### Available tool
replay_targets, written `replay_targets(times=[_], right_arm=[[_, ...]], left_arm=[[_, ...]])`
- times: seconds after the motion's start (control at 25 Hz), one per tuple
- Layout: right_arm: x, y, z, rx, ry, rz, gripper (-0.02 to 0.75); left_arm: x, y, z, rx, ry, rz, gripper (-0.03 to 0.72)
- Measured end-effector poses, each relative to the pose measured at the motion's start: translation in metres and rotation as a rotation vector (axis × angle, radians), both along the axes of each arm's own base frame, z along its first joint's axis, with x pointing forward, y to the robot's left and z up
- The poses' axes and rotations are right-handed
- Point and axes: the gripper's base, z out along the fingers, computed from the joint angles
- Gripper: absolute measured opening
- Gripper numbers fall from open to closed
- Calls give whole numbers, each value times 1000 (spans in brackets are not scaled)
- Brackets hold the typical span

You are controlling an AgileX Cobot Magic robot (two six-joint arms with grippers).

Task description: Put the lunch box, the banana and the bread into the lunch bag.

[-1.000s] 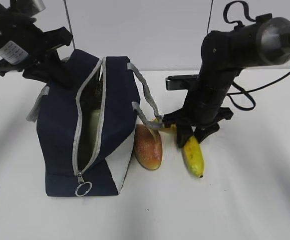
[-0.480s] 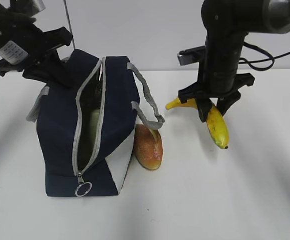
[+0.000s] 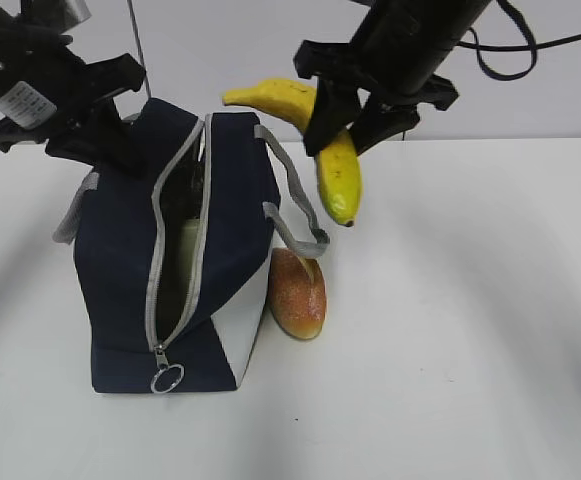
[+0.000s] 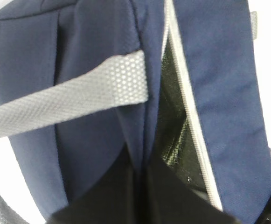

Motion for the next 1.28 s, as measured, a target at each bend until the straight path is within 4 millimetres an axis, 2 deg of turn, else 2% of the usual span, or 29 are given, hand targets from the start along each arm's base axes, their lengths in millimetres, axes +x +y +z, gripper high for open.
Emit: replay_targets(times=[0.12, 0.28, 0.44, 0.68, 0.88, 1.08, 1.28], right_arm=[[-4, 14, 5, 155, 39, 40, 327], [-4, 24, 3, 270, 86, 46, 327], [0, 33, -7, 356, 152, 40, 327], [8, 38, -35, 328, 215, 35, 326], [13, 33, -53, 210, 225, 9, 324], [15, 28, -57, 148, 221, -12, 324], [14, 36, -56, 244, 267, -27, 324]], left_arm=[[0, 0, 0, 0, 0, 0, -3], [0, 0, 0, 0, 0, 0, -3], [0, 0, 0, 1, 0, 0, -3], [0, 0, 0, 2, -1, 0, -3], [0, 0, 0, 4, -4, 1, -3], [0, 0, 0, 4, -5, 1, -3], [0, 0, 0, 4, -5, 1, -3]])
